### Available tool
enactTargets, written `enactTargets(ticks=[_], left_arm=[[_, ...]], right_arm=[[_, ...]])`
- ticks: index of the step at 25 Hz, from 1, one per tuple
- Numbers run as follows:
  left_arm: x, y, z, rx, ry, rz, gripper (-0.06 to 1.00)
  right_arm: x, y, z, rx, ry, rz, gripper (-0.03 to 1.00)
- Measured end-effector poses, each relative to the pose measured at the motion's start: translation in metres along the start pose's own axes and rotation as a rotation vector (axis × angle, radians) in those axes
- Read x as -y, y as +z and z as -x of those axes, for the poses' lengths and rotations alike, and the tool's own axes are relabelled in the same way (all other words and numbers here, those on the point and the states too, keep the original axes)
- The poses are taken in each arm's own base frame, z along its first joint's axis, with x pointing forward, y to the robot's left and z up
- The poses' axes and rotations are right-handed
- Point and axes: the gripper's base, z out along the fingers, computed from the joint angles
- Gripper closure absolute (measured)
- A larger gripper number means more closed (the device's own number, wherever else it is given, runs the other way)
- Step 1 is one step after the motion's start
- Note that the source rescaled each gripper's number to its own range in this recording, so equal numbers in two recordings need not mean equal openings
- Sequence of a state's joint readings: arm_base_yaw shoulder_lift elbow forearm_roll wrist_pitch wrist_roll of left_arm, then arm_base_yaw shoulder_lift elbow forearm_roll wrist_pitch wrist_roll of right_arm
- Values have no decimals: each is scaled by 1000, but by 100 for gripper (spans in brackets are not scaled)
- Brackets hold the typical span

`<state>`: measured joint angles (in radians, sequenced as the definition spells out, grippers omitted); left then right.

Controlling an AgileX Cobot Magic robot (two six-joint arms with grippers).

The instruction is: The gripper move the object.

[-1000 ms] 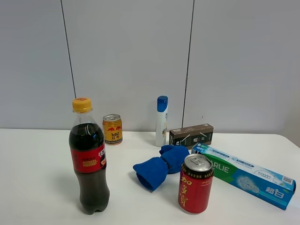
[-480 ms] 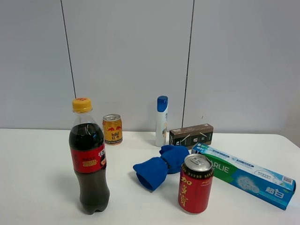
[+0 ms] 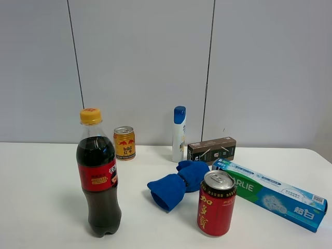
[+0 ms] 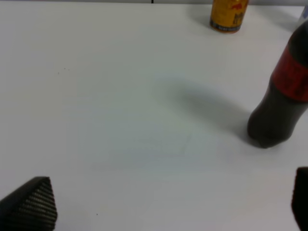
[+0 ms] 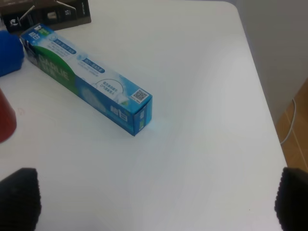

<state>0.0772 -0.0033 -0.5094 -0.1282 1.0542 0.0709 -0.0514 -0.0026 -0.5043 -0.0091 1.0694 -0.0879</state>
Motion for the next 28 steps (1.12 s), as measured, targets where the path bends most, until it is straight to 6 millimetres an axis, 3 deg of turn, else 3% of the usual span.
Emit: enactTargets(ticks=[28], left_arm=[[0,0,0,0,-1,4,-5]], right_arm=[[0,0,0,0,0,0,-3]])
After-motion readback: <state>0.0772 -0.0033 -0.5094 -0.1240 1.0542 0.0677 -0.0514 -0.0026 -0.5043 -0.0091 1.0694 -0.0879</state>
